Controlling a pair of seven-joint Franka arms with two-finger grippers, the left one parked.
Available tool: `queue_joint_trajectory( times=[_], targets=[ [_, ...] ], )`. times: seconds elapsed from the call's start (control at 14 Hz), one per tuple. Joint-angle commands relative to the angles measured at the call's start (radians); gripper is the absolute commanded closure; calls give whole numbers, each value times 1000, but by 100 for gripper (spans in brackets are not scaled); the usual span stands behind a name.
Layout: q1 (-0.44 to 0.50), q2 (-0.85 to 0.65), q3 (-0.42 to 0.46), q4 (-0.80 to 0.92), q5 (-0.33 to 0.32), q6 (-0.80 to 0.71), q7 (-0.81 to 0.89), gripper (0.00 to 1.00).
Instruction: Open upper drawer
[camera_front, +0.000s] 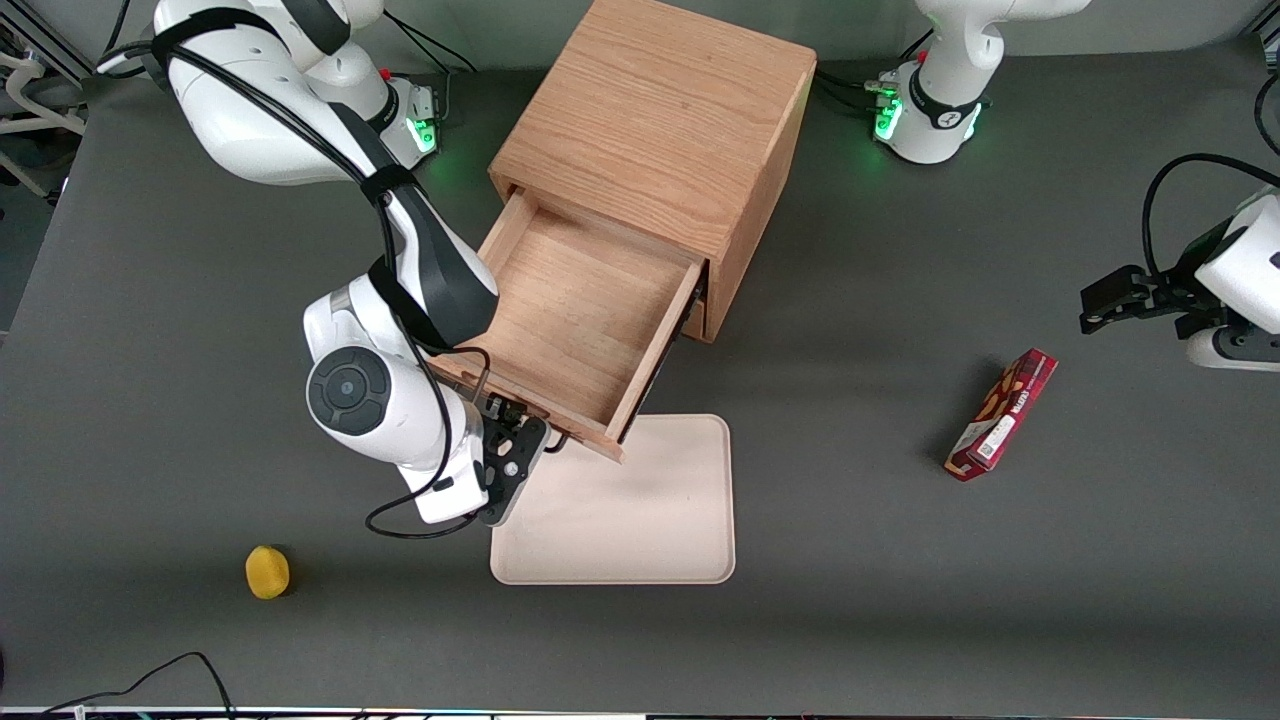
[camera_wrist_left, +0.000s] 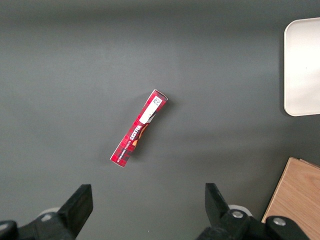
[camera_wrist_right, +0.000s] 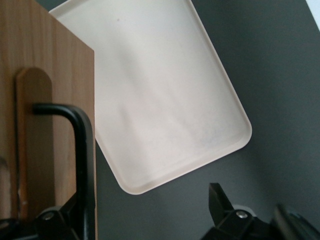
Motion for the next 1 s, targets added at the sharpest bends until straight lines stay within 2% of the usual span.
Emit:
queue_joint_trajectory(
  times=[0.0, 0.64, 0.86, 0.93],
  targets=[
    [7, 18, -12, 69, -7, -68, -6, 0],
    [23, -79, 6, 117, 5, -249, 102, 0],
    [1, -197, 0, 106, 62, -294, 141, 0],
    [-33, -246, 1, 74, 63, -318, 147, 0]
  ],
)
